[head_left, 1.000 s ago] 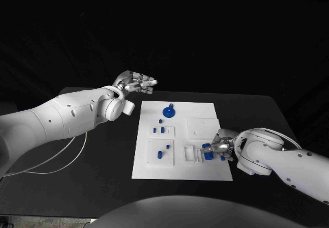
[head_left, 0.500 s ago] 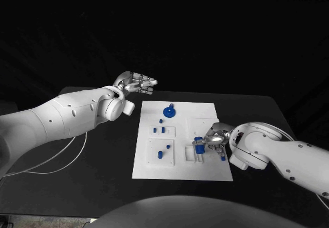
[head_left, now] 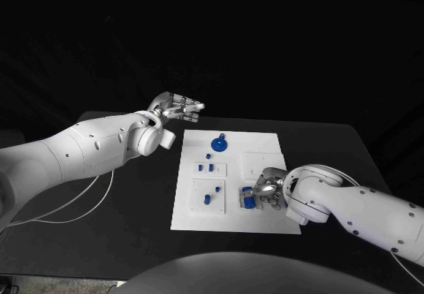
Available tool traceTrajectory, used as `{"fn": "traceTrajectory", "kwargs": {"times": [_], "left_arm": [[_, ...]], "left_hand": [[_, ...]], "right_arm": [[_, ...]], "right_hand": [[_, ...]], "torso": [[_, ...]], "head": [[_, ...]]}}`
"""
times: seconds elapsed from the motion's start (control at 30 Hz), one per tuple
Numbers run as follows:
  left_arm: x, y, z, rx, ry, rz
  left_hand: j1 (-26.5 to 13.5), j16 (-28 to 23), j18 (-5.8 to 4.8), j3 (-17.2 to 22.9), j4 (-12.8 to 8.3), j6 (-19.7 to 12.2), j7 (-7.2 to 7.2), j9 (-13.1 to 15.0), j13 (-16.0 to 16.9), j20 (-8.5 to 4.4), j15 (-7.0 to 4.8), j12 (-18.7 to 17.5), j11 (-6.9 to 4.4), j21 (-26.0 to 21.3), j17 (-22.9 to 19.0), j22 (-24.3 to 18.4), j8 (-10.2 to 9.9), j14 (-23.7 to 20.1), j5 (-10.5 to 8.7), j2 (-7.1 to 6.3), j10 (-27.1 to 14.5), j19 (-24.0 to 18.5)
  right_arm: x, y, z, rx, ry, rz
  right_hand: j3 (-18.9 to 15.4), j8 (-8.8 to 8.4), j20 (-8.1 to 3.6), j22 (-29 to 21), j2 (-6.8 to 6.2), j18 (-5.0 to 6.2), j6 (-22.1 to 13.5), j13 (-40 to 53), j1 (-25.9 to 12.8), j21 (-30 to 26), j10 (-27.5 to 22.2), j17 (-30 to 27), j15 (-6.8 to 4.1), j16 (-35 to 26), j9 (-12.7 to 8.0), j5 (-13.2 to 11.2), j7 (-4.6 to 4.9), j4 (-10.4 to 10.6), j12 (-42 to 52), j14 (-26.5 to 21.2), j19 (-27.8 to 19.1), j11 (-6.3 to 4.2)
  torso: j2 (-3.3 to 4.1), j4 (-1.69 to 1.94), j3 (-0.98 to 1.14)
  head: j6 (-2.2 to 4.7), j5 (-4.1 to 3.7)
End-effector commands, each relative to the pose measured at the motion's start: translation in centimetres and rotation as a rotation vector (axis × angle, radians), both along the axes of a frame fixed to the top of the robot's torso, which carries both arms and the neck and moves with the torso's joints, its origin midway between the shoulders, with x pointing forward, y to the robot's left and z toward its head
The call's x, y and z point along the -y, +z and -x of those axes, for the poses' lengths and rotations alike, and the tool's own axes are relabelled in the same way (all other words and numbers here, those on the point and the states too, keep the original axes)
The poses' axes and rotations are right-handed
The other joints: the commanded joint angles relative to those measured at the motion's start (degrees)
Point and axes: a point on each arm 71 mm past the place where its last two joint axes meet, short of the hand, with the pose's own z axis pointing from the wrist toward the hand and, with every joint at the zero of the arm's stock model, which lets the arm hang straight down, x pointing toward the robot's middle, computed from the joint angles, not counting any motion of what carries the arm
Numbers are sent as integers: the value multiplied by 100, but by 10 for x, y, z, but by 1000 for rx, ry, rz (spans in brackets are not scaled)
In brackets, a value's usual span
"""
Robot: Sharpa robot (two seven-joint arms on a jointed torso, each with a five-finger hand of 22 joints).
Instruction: Assemble the parts on the task board
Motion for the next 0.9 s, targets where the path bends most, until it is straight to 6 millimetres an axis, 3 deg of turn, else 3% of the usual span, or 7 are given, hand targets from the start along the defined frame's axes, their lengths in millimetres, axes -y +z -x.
{"fn": "traceTrajectory", "kwargs": {"times": [0.03,0.4,0.5,0.67,0.77,0.83,0.9], "left_arm": [[4,0,0,1,-14,3],[4,0,0,-3,-17,4],[4,0,0,-5,-18,5],[4,0,0,-7,-19,5],[4,0,0,-9,-20,4],[4,0,0,-10,-20,4],[4,0,0,-12,-20,4]], "left_hand": [[-45,-25,10,2,39,-60,5,6,5,17,-8,3,-1,-30,-2,-5,-13,-43,-17,-16,-32,-6],[-49,-25,9,-4,69,-50,1,7,4,16,-7,3,-3,-30,-4,-6,-10,-47,-28,-23,-34,-6],[-48,-25,9,-3,87,-46,1,7,5,16,-7,3,-2,-30,-3,-6,-10,-47,-29,-19,-34,-7],[-48,-25,9,-3,87,-46,1,7,5,16,-7,3,-2,-30,-3,-6,-10,-47,-29,-19,-34,-7],[-48,-25,9,-3,87,-46,1,7,5,16,-7,3,-2,-30,-3,-6,-10,-47,-29,-19,-34,-7],[-48,-25,9,-3,87,-46,1,7,5,16,-7,3,-2,-30,-3,-6,-10,-47,-29,-19,-34,-7],[-46,-25,7,-2,111,-44,1,7,5,17,-6,3,-1,-31,-4,-6,-11,-51,-29,-24,-38,-11]], "right_arm": [[-4,-3,-1,28,48,38],[-5,-7,-5,47,52,58],[-5,-7,-5,42,58,64],[-7,-9,-4,30,76,71],[-8,-9,-4,27,83,69],[-9,-8,-3,30,83,65],[-9,-8,-3,32,83,61]], "right_hand": [[902,-26,-28,11,221,-70,32,-9,162,-29,-5,-3,-8,-36,-42,-12,-25,-934,-30,10,287,-30],[796,-30,-32,15,196,-71,57,-12,129,-44,0,-20,-12,-60,-118,-107,-33,-827,-23,10,290,-33],[732,-33,-31,16,194,-71,68,-13,117,-46,0,-22,-10,-63,-159,-494,-36,-747,-23,12,292,-32],[612,-32,-28,15,112,-70,101,-24,170,-64,-12,-24,-6,-73,-284,-769,-33,-586,-35,11,291,-25],[496,-31,-27,19,86,-71,117,-29,276,-76,-13,-18,-7,-77,-361,-695,-33,-490,-33,10,290,-24],[514,-28,-27,28,89,-74,120,-32,306,-61,-17,-15,-8,-74,-368,-495,-35,-517,-38,12,293,-28],[521,-29,-28,27,96,-75,122,-31,313,-66,-14,-17,-8,-77,-369,-467,-38,-529,-34,12,291,-29]], "torso": [[5,-3,2],[7,-5,1],[4,1,3],[6,0,3],[5,3,1],[4,2,1],[4,0,2]], "head": [[0,-6],[0,8],[0,13],[0,16],[0,14],[0,16],[0,20]]}}
